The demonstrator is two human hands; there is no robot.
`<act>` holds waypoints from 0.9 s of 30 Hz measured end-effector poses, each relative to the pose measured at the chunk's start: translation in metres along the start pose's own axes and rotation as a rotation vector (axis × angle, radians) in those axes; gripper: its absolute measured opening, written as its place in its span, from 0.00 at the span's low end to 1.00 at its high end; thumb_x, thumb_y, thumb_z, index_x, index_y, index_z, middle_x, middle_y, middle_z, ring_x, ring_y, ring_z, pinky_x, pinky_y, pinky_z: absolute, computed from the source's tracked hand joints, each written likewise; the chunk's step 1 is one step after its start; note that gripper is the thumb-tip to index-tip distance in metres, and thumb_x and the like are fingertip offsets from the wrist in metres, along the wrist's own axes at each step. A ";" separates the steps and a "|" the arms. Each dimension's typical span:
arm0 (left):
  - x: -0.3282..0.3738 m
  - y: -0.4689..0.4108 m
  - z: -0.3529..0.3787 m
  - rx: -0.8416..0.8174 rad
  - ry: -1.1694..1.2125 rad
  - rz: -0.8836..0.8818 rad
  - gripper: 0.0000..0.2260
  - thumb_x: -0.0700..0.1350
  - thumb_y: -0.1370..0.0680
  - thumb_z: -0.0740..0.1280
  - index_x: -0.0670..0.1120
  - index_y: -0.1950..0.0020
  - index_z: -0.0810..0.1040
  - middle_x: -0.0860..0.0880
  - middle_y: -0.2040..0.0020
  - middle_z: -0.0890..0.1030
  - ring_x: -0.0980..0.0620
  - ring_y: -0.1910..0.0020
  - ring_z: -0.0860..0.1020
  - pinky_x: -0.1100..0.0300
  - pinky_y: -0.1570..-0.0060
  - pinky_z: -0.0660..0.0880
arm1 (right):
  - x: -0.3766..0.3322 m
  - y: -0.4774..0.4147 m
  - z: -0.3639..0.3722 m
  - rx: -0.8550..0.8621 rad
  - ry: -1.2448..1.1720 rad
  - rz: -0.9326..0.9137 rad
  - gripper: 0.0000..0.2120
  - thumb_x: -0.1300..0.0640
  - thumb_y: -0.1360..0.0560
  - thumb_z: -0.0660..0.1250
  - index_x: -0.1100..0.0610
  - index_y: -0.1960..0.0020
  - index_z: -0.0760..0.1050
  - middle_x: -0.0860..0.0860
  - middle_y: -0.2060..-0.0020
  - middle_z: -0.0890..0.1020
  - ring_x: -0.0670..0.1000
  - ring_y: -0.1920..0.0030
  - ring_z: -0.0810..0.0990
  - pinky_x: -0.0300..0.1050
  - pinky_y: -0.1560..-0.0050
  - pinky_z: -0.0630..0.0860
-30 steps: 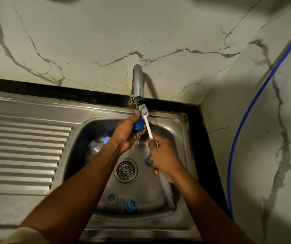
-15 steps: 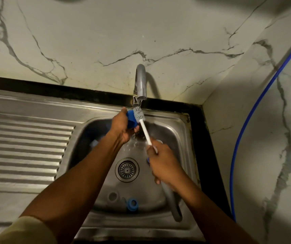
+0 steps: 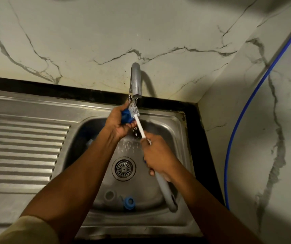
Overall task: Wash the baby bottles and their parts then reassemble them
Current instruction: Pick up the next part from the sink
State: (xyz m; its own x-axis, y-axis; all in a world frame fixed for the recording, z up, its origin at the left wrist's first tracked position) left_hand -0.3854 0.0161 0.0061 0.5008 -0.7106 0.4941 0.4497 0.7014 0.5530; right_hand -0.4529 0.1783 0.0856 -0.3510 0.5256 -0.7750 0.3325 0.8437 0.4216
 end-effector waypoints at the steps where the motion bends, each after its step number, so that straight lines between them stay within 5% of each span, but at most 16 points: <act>1: 0.003 -0.002 -0.004 0.022 -0.010 -0.001 0.12 0.46 0.26 0.74 0.42 0.45 0.79 0.44 0.54 0.80 0.48 0.54 0.79 0.51 0.44 0.78 | 0.000 0.010 0.003 -0.034 0.032 -0.016 0.17 0.53 0.16 0.54 0.43 0.29 0.69 0.45 0.67 0.71 0.46 0.76 0.73 0.41 0.77 0.71; 6: -0.016 0.008 -0.002 0.039 -0.102 -0.036 0.19 0.46 0.26 0.73 0.43 0.37 0.77 0.42 0.47 0.81 0.46 0.51 0.79 0.53 0.49 0.78 | 0.000 -0.006 -0.009 0.057 -0.066 0.088 0.14 0.55 0.15 0.54 0.49 0.33 0.72 0.50 0.66 0.73 0.47 0.72 0.73 0.40 0.76 0.70; 9: -0.006 0.003 -0.010 0.093 0.006 0.005 0.19 0.46 0.21 0.68 0.41 0.33 0.72 0.39 0.42 0.79 0.43 0.47 0.81 0.49 0.43 0.80 | 0.001 0.004 -0.004 -0.020 -0.037 0.070 0.13 0.55 0.16 0.54 0.48 0.35 0.72 0.49 0.67 0.73 0.47 0.73 0.73 0.41 0.77 0.70; 11: 0.000 -0.001 -0.014 0.123 0.023 0.019 0.20 0.48 0.20 0.65 0.40 0.30 0.70 0.39 0.42 0.78 0.43 0.48 0.81 0.48 0.49 0.82 | 0.002 0.022 0.004 -0.074 0.031 0.023 0.15 0.54 0.16 0.54 0.46 0.33 0.71 0.47 0.67 0.73 0.48 0.75 0.74 0.42 0.76 0.72; 19: -0.003 0.000 -0.009 0.194 -0.040 0.056 0.14 0.45 0.16 0.54 0.39 0.40 0.75 0.40 0.50 0.78 0.46 0.57 0.77 0.53 0.53 0.78 | -0.005 0.011 0.011 -0.025 0.057 0.003 0.14 0.52 0.16 0.54 0.49 0.33 0.71 0.51 0.62 0.76 0.47 0.75 0.75 0.42 0.77 0.75; 24: -0.010 0.005 0.000 0.114 -0.188 0.095 0.13 0.51 0.15 0.57 0.43 0.43 0.75 0.42 0.55 0.81 0.48 0.60 0.79 0.57 0.60 0.73 | 0.000 -0.005 0.002 0.079 -0.086 0.086 0.15 0.54 0.15 0.54 0.51 0.32 0.72 0.51 0.65 0.74 0.48 0.74 0.74 0.40 0.78 0.71; 27: -0.005 0.004 0.001 0.019 -0.177 0.094 0.26 0.62 0.23 0.67 0.42 0.36 0.76 0.43 0.53 0.82 0.48 0.57 0.81 0.54 0.52 0.78 | 0.004 0.009 0.000 0.038 -0.060 0.031 0.17 0.54 0.15 0.55 0.45 0.28 0.70 0.46 0.68 0.73 0.45 0.77 0.72 0.40 0.78 0.70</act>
State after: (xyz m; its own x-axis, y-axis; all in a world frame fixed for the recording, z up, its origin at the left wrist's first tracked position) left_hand -0.3865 0.0222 0.0065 0.4015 -0.6417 0.6534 0.3923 0.7652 0.5104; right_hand -0.4513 0.1877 0.0858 -0.2871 0.5424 -0.7895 0.3760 0.8219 0.4279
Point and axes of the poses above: each hand's wrist, its own y-axis away from the middle knuckle, its own z-axis out of the palm, x = y × z, the point moved 3 cm from there along -y, towards the middle knuckle
